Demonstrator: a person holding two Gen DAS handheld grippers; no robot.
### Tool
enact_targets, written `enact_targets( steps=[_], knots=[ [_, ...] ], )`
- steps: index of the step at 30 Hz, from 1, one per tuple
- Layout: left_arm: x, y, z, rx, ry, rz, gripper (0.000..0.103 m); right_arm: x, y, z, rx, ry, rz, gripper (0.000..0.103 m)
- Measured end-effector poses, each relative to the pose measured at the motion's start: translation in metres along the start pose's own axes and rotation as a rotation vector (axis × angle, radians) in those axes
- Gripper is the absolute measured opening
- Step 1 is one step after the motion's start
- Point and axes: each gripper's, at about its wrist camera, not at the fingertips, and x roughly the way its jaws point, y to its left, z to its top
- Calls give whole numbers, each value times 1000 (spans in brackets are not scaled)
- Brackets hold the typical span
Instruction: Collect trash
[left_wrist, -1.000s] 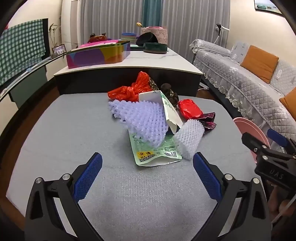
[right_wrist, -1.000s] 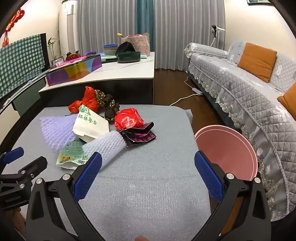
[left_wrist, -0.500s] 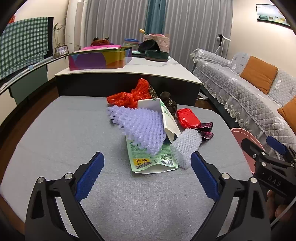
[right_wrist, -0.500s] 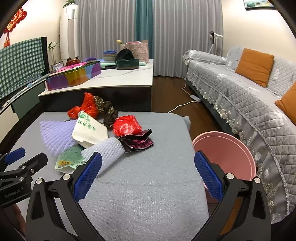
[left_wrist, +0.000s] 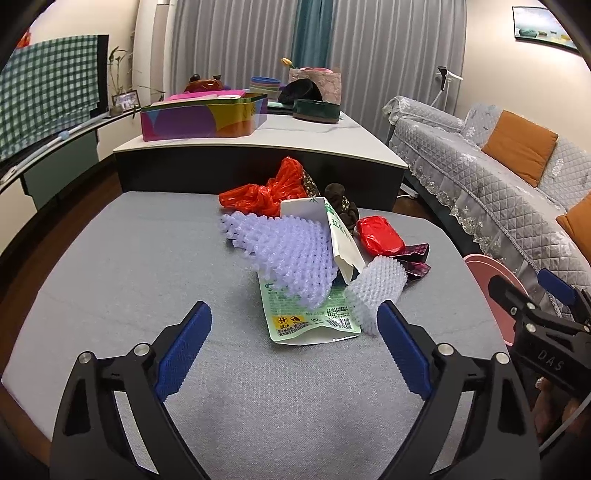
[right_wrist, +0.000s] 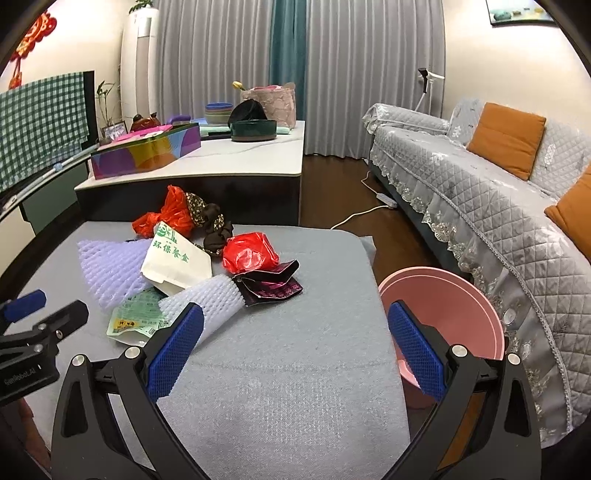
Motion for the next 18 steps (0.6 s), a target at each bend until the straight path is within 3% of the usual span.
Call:
enact_targets(
  steps=[18],
  knots=[
    [-4,-3,0,11,-23,-21,88,-3,1,1,4,-11,19,98]
  ],
)
